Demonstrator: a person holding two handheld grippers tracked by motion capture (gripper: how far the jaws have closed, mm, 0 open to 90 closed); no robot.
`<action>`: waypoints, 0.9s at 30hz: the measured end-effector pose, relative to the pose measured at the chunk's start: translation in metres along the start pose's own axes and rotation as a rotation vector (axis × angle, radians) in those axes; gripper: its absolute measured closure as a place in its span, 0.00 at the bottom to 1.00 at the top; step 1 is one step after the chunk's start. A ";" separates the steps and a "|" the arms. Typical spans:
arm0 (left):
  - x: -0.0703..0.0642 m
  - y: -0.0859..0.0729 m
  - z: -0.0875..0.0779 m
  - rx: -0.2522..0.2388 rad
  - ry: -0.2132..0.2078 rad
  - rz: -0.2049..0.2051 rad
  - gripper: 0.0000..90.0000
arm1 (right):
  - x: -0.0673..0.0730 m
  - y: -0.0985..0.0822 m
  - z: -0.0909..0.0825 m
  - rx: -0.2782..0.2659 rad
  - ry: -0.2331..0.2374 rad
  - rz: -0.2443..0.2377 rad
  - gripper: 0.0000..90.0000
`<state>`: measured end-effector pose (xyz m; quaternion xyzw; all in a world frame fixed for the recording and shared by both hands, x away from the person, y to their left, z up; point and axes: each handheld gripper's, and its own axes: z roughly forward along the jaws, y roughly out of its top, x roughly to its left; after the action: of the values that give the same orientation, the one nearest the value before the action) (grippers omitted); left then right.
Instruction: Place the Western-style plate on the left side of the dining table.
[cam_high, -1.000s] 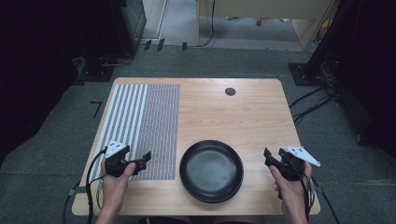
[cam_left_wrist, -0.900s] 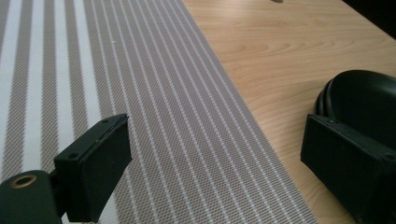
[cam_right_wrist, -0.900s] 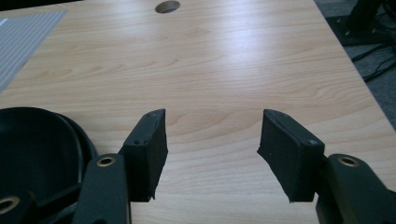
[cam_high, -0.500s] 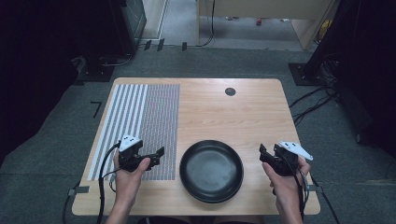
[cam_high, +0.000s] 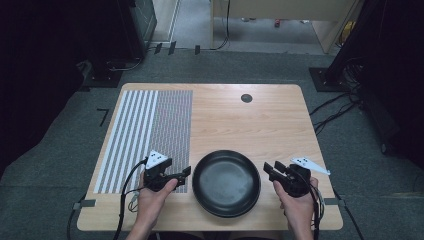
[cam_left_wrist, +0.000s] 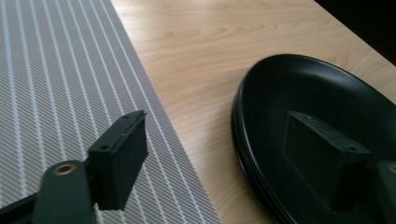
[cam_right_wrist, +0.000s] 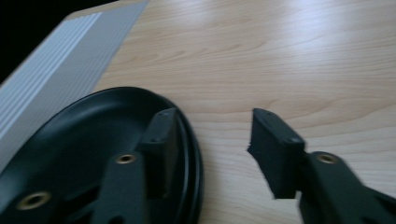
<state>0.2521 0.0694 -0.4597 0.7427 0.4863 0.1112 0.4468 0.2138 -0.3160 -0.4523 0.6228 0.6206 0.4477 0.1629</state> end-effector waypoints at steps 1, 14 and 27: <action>-0.001 -0.001 0.001 0.008 -0.011 -0.002 0.28 | 0.000 -0.001 0.001 0.005 0.017 -0.001 0.67; -0.009 -0.015 0.017 0.074 -0.043 -0.027 0.51 | -0.003 -0.019 0.016 0.088 0.062 0.057 0.85; -0.013 -0.020 0.019 0.090 -0.077 -0.019 0.66 | -0.007 -0.022 0.019 0.133 0.107 0.111 0.92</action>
<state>0.2450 0.0508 -0.4823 0.7610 0.4802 0.0562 0.4325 0.2157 -0.3114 -0.4818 0.6409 0.6214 0.4464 0.0625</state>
